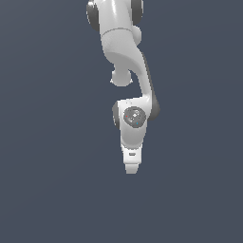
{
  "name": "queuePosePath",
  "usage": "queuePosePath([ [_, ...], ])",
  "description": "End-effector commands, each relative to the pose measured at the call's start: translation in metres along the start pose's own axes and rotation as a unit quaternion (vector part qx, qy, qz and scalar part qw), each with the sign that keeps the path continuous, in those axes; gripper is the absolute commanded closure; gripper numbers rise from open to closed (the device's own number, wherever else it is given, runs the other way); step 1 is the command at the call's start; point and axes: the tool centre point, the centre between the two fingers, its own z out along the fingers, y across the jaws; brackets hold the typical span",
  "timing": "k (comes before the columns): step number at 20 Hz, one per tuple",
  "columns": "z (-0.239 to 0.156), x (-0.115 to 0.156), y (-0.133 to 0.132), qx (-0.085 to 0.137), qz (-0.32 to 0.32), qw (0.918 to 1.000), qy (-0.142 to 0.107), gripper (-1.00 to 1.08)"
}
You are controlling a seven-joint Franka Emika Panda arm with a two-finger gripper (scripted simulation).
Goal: Pick up the object and move it to a goal position.
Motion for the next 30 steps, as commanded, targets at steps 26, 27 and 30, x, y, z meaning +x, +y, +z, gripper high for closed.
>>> queuePosePath([
  [26,-0.221,-0.001,-0.111,-0.001,-0.001,1.0000,-0.002,1.08],
  [27,-0.231,-0.001,-0.115,-0.001,-0.001,1.0000,-0.002,1.08],
  [30,-0.260,-0.001,-0.129,-0.001,-0.001,1.0000,-0.001,1.08],
])
